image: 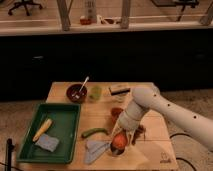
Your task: Place apple in metal cup
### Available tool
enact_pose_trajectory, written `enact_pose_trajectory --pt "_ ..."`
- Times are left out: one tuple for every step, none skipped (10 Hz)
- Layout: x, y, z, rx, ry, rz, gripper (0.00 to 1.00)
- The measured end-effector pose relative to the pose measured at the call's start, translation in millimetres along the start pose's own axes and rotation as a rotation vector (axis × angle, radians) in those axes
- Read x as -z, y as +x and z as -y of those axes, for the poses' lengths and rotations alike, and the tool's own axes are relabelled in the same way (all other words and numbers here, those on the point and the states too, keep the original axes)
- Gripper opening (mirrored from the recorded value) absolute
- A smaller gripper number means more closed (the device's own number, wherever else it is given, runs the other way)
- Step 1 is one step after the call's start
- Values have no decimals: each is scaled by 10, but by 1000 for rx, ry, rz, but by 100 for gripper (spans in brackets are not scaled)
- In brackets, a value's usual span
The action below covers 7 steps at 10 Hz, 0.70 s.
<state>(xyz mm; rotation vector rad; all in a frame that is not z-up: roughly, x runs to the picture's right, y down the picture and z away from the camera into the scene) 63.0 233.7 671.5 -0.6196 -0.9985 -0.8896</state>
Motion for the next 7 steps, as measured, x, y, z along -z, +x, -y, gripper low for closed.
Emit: enact_pose_trajectory --pt "-4 2 -7 0 3 2 20" --pt "-3 0 -18 -1 4 2 29" --pt "-1 -1 -30 -2 5 1 39" --pt "2 -2 -37 -3 6 1 47" --pt "6 3 -39 -4 12 -2 59" --pt "7 6 -42 -4 14 -5 69" --pt "10 9 -46 -4 15 -6 77"
